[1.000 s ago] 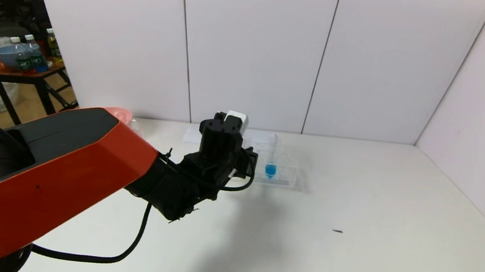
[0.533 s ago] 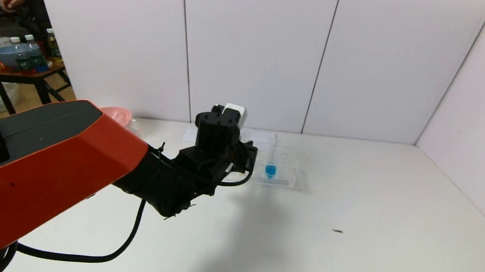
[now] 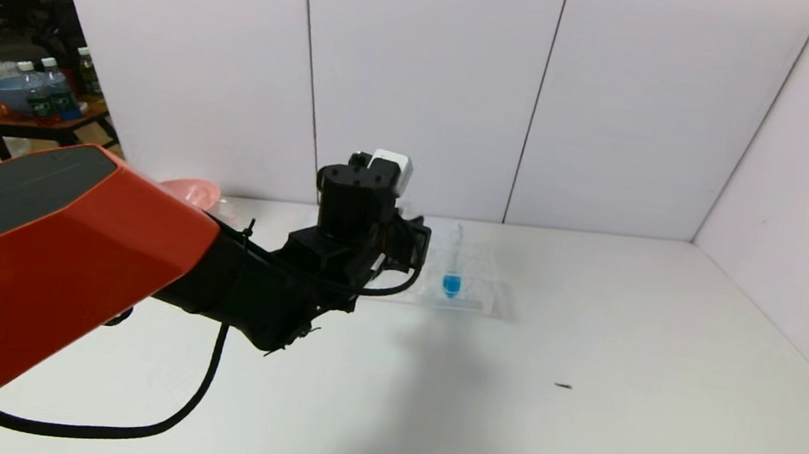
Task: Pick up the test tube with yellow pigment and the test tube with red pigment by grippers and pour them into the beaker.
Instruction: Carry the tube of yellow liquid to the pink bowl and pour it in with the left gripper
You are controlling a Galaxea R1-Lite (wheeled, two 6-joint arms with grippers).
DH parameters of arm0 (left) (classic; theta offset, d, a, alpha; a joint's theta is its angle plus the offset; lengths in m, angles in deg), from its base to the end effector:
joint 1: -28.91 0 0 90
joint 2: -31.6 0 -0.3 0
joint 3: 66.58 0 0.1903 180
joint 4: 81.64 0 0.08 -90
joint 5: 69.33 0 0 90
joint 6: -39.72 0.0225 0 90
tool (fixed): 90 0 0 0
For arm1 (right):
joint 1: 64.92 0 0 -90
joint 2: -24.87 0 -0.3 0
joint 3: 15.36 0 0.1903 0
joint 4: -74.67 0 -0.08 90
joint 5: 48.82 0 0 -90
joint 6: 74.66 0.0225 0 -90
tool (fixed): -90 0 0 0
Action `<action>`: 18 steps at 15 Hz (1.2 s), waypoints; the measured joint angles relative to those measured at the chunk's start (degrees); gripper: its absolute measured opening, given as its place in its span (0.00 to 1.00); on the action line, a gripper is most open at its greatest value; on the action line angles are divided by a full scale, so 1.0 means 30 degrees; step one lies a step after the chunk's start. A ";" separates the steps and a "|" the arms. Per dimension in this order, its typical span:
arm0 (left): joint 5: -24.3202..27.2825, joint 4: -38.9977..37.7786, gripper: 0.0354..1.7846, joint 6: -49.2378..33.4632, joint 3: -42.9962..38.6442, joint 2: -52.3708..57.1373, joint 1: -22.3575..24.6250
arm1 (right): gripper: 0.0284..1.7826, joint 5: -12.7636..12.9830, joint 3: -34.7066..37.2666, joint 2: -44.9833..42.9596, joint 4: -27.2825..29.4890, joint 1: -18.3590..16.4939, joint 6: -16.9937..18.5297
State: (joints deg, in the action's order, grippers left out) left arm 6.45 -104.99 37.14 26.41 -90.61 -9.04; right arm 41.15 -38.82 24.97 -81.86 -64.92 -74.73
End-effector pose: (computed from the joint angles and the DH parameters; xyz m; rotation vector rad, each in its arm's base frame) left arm 0.3403 -0.2584 0.1505 0.0010 0.1020 -0.4116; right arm -0.0228 0.0000 0.0758 -0.0012 0.0019 0.0005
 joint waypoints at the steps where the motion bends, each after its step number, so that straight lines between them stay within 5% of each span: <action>1: 0.0000 0.0037 0.24 0.0053 0.0008 0.0183 -0.0037 | 0.95 0.0008 0.0000 0.0000 0.0000 0.0000 0.0000; 18: -0.0203 0.1451 0.24 0.1089 -0.0845 0.3304 -0.0154 | 0.95 0.0000 0.0000 0.0000 0.0000 0.0000 0.0000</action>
State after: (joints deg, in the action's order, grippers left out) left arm 5.84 -100.64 40.41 23.88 -80.69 -9.51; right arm 41.15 -38.82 24.97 -81.86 -64.92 -74.73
